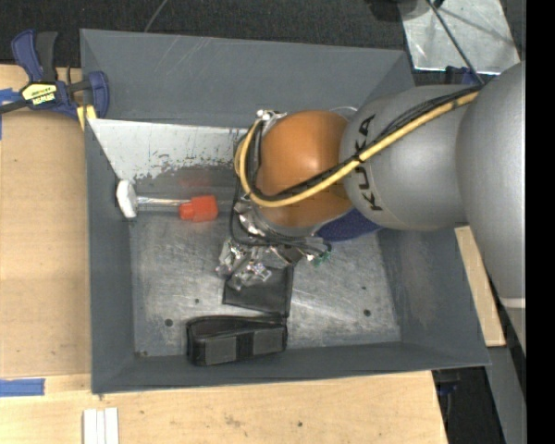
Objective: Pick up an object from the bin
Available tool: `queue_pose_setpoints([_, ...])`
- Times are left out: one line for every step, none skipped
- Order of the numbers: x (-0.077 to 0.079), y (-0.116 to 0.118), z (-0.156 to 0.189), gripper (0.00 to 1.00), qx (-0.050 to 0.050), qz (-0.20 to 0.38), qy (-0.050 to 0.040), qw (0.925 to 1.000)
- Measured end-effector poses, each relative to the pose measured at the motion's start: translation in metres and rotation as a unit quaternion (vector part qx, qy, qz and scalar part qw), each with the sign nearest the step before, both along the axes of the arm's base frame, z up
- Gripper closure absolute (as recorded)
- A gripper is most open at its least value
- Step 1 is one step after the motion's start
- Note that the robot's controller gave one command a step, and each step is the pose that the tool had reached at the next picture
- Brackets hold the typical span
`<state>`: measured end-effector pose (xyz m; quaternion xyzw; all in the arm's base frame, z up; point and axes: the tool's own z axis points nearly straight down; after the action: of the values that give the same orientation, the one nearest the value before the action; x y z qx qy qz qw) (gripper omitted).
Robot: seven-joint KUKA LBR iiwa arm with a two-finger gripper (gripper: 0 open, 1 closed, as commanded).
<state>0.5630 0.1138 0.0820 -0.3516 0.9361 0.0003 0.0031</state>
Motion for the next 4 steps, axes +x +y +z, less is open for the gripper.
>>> queue_pose_setpoints([0.009, -0.026, 0.174, 1.00, -0.001, 0.026, -0.0041, 0.9996])
queue_pose_setpoints([-0.045, -0.012, 0.069, 1.00, -0.001, -0.079, 0.0051, 0.9968])
queue_pose_setpoints([-0.043, -0.012, 0.071, 0.00, 0.000, -0.080, 0.0017, 0.9968])
queue_pose_setpoints([-0.043, -0.013, 0.071, 1.00, 0.000, -0.080, 0.0017, 0.9968])
